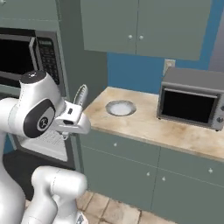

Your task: Pick up the tongs from the counter and place them near the plate next to the oven.

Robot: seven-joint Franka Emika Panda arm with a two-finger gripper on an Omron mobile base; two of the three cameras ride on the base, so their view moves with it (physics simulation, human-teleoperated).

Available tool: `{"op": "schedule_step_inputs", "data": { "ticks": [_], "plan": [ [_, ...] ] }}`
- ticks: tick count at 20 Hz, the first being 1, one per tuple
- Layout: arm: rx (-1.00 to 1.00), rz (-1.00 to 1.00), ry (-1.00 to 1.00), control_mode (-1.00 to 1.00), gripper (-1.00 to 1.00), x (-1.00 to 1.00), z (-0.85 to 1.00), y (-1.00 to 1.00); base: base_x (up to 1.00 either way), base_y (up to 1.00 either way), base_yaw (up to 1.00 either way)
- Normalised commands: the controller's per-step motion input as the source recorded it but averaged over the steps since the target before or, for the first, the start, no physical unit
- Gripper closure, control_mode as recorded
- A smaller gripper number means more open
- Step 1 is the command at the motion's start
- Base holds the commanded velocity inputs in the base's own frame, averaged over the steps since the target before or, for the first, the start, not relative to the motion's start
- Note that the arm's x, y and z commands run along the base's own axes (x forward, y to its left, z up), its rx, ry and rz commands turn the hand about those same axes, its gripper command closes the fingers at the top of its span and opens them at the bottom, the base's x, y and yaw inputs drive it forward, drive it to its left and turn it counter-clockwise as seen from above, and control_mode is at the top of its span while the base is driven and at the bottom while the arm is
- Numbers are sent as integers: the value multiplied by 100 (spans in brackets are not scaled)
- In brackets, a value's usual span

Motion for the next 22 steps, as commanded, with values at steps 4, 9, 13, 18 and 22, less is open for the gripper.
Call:
{"op": "schedule_step_inputs", "data": {
  "ticks": [4,9,13,18,22],
  "plan": [
    [0,0,0,100,100,0,0,0,23,-76,18],
    [0,0,0,100,100,0,0,0,27,-39,-2],
    [0,0,0,100,100,0,0,0,92,-29,-15],
    [0,0,0,100,100,0,0,0,64,-38,-17],
    [0,0,0,100,100,0,0,0,13,0,1]
  ]
}}
